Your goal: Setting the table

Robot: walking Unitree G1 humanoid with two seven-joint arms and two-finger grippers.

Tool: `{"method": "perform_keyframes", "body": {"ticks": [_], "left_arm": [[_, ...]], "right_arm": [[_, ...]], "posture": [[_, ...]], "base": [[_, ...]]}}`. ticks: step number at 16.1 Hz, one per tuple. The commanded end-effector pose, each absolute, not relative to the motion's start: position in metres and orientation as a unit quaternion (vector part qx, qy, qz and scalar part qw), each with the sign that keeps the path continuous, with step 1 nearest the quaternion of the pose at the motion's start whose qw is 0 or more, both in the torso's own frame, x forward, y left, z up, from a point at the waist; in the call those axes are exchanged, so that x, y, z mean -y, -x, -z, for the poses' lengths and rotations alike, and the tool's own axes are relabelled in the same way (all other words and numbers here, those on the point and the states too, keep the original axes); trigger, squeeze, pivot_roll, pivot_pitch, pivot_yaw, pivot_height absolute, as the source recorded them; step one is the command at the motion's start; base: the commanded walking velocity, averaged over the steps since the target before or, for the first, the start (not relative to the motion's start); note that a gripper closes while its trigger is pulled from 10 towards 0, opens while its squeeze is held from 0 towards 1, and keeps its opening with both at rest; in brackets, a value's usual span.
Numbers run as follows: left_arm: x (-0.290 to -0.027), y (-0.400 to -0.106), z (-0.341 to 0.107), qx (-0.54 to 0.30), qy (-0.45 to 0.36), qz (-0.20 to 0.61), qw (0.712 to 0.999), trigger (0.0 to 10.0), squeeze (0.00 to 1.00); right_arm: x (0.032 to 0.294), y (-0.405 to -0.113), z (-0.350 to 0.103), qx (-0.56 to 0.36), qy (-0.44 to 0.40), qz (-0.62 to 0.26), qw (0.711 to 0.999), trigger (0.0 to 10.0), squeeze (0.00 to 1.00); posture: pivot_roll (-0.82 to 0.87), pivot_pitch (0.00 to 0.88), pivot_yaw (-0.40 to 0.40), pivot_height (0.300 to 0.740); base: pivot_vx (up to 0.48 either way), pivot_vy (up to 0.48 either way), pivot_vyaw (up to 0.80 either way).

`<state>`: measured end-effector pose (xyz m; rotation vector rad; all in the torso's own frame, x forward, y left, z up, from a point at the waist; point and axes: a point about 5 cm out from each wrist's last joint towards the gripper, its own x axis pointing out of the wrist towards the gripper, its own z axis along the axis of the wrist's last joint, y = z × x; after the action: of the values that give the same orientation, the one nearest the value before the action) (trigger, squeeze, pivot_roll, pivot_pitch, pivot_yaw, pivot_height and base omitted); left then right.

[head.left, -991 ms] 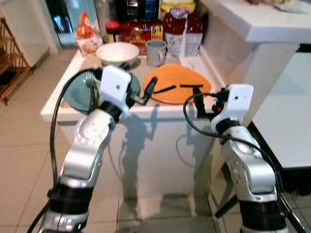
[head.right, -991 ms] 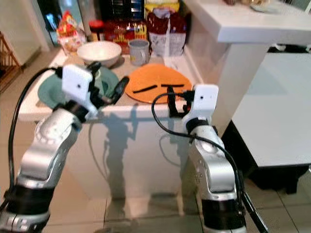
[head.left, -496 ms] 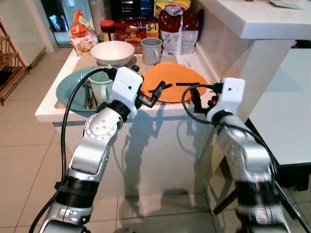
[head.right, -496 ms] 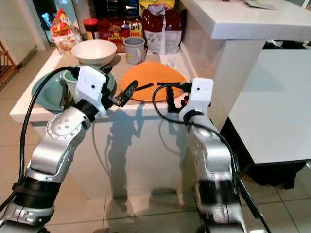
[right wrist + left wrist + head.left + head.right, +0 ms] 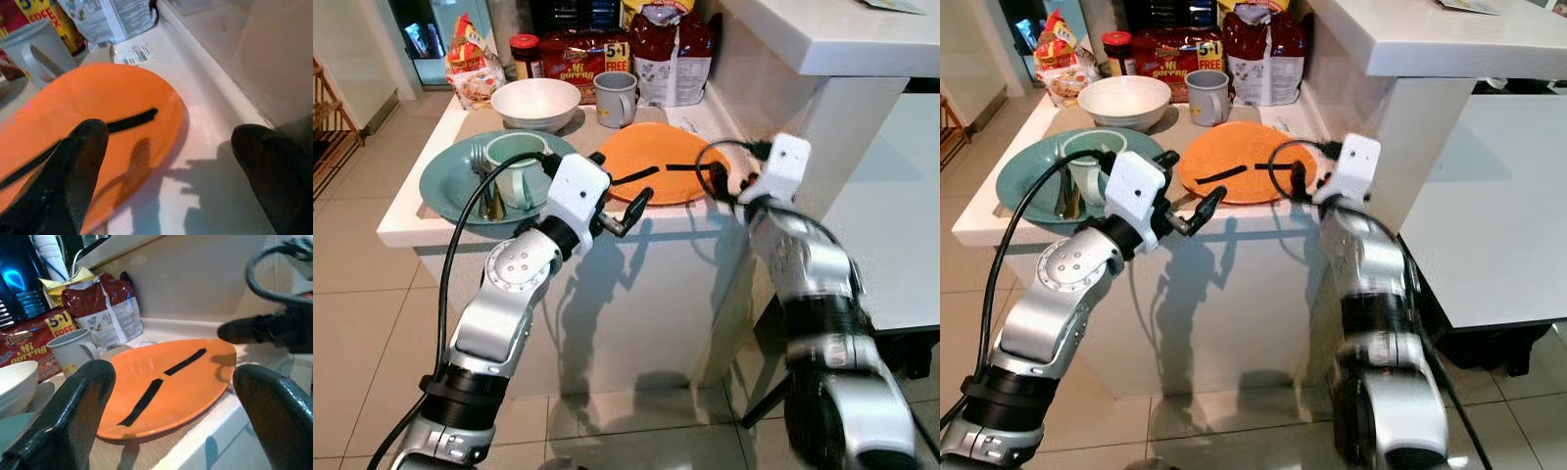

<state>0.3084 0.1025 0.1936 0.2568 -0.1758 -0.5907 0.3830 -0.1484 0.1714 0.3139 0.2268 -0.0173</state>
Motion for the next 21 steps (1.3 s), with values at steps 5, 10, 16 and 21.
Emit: {"method": "perform_keyframes", "body": {"ticks": [5,10,16,21], "left_arm": [[-0.108,-0.301,-0.196,0.085,-0.13,0.289,0.945,10.0,0.0],[-0.114,-0.294,-0.194,0.077,-0.128,0.293,0.944,10.0,0.0],[-0.117,-0.291,-0.195,0.074,-0.129,0.289,0.946,10.0,0.0],[-0.116,-0.288,-0.194,0.072,-0.129,0.292,0.945,10.0,0.0]], "right_arm": [[0.153,-0.401,-0.175,-0.132,-0.172,0.007,0.976,10.0,0.0],[0.147,-0.408,-0.17,-0.159,-0.235,0.013,0.959,10.0,0.0],[0.135,-0.412,-0.175,-0.164,-0.296,-0.01,0.941,10.0,0.0],[0.128,-0.413,-0.18,-0.167,-0.325,-0.021,0.931,7.9,0.0]], "posture": [[0.14,0.029,-0.04,0.74],[0.15,0.035,-0.058,0.74],[0.17,0.033,-0.073,0.74],[0.17,0.026,-0.078,0.74]], "base": [[0.0,0.0,0.0],[0.0,0.0,0.0],[0.0,0.0,0.0],[0.0,0.0,0.0]]}}
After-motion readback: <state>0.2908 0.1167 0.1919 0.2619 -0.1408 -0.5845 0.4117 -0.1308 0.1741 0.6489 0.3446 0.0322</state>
